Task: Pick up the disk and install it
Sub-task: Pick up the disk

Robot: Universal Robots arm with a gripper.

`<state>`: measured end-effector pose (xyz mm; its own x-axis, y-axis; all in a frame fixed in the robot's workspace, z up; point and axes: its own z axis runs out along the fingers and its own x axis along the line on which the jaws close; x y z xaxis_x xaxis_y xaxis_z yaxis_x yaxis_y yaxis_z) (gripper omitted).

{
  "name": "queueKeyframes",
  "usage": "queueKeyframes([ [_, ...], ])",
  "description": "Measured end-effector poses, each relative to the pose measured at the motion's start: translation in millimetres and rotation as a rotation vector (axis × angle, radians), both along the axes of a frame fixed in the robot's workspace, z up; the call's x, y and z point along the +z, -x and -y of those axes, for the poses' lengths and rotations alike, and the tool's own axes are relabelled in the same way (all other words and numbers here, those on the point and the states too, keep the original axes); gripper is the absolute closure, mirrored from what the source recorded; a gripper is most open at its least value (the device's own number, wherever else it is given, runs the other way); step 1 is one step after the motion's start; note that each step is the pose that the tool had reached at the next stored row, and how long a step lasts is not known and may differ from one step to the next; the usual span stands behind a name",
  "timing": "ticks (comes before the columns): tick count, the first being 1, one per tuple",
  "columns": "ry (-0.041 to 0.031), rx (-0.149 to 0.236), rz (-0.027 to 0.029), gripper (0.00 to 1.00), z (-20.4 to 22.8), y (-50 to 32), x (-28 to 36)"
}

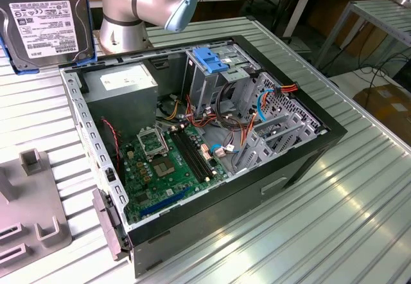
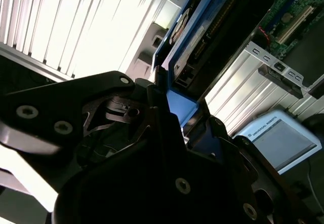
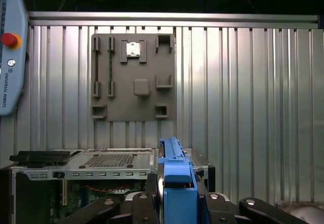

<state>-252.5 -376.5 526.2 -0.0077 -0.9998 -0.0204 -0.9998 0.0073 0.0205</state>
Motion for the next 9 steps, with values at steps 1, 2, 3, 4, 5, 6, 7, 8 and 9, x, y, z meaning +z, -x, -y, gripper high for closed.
queueKeyframes([
  [1, 0.0000, 0.000, 0.0000, 0.63, 0.0, -2.6, 0.0],
  [2, 0.0000, 0.000, 0.0000, 0.63, 0.0, -4.3, 0.0],
  [3, 0.0000, 0.000, 0.0000, 0.63, 0.0, -6.5, 0.0],
  [4, 0.0000, 0.000, 0.0000, 0.63, 0.0, -8.7, 0.0],
  [5, 0.0000, 0.000, 0.0000, 0.63, 0.0, -11.2, 0.0],
  [6, 0.0001, 0.000, -0.0001, 0.63, 0.0, -13.3, 0.1],
  [7, 0.0001, 0.000, 0.0000, 0.63, 0.0, -16.7, 0.0],
  [8, 0.0001, 0.000, 0.0000, 0.63, 0.0, -18.8, 0.0],
  [9, 0.0000, 0.000, 0.0000, 0.63, 0.0, -20.9, 0.0],
])
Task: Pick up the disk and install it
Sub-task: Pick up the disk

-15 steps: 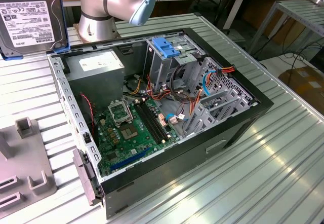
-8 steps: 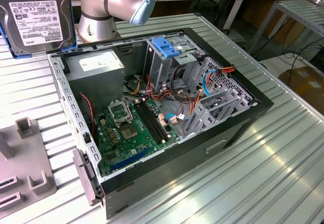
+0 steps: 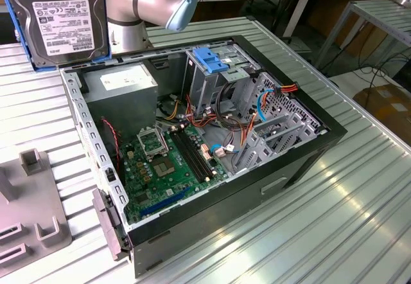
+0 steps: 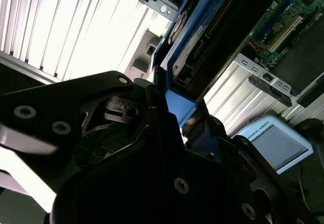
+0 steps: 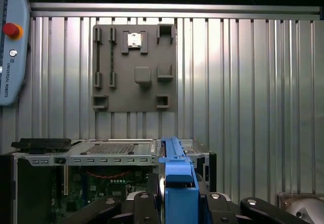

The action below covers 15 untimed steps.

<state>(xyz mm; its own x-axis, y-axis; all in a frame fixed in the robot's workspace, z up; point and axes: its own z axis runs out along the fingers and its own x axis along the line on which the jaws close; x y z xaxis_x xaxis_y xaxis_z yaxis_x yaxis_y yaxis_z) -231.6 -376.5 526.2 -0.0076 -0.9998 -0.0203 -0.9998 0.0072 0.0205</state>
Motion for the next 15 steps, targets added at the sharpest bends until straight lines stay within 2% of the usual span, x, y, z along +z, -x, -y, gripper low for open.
queueKeyframes([
  [15, 0.0000, 0.000, 0.0000, 0.63, 0.0, -35.2, 0.0],
])
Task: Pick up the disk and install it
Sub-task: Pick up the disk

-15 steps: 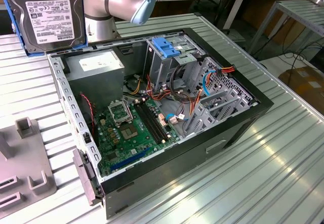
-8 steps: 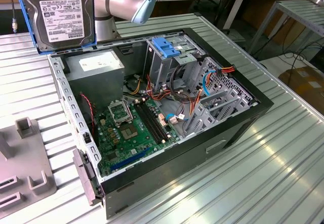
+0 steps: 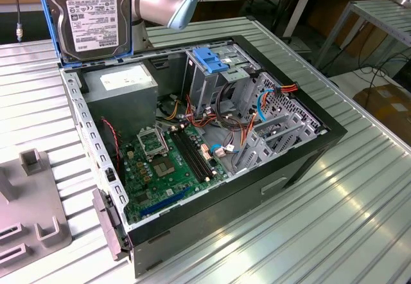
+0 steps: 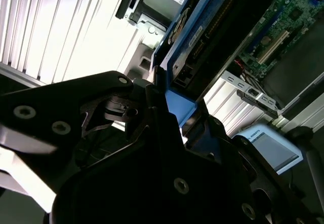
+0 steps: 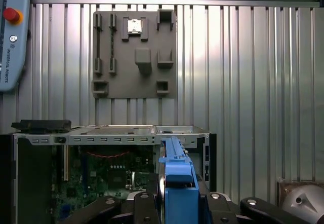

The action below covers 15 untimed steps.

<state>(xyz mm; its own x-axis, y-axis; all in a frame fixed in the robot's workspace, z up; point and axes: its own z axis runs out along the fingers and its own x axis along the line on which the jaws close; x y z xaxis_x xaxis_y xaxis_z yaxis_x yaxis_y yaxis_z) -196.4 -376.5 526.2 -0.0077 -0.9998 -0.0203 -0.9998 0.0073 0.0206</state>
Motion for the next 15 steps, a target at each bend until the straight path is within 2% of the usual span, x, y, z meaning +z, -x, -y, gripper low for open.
queueKeyframes([
  [3, 0.0000, 0.000, -0.0001, 0.63, 0.0, -11.0, 0.0],
  [15, 0.0000, 0.000, -0.0001, 0.63, 0.0, -44.0, 0.0],
])
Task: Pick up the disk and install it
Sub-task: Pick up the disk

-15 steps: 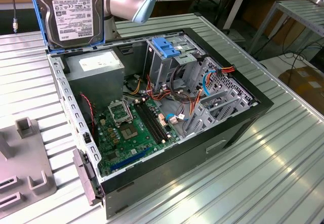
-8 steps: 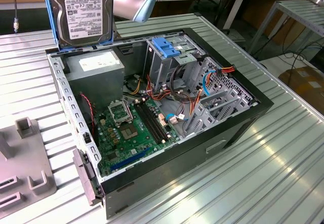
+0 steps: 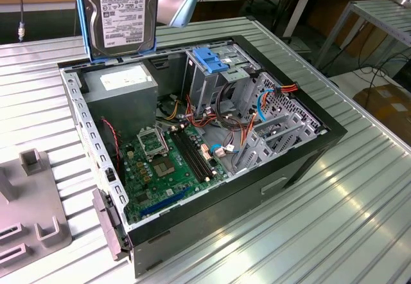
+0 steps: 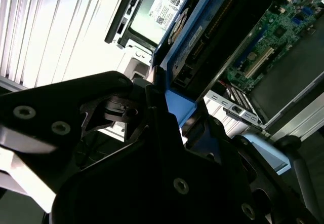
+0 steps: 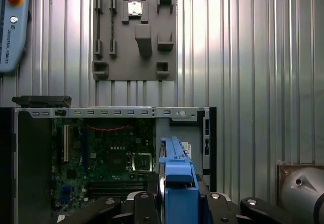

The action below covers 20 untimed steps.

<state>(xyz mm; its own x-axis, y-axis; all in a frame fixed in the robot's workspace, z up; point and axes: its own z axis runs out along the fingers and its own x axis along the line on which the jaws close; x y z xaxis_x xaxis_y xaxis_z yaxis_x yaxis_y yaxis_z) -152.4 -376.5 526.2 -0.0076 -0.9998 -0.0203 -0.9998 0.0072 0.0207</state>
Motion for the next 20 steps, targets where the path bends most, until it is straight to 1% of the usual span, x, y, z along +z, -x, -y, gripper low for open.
queueKeyframes([
  [9, 0.0000, 0.000, -0.0003, 0.63, 0.0, -26.3, 0.0],
  [12, 0.0000, 0.000, -0.0003, 0.63, 0.5, -30.3, 0.0],
  [15, 0.0000, 0.000, -0.0003, 0.63, 3.9, -31.8, 0.0],
  [20, 0.0000, 0.000, -0.0003, 0.63, 13.6, -34.3, 0.0],
])
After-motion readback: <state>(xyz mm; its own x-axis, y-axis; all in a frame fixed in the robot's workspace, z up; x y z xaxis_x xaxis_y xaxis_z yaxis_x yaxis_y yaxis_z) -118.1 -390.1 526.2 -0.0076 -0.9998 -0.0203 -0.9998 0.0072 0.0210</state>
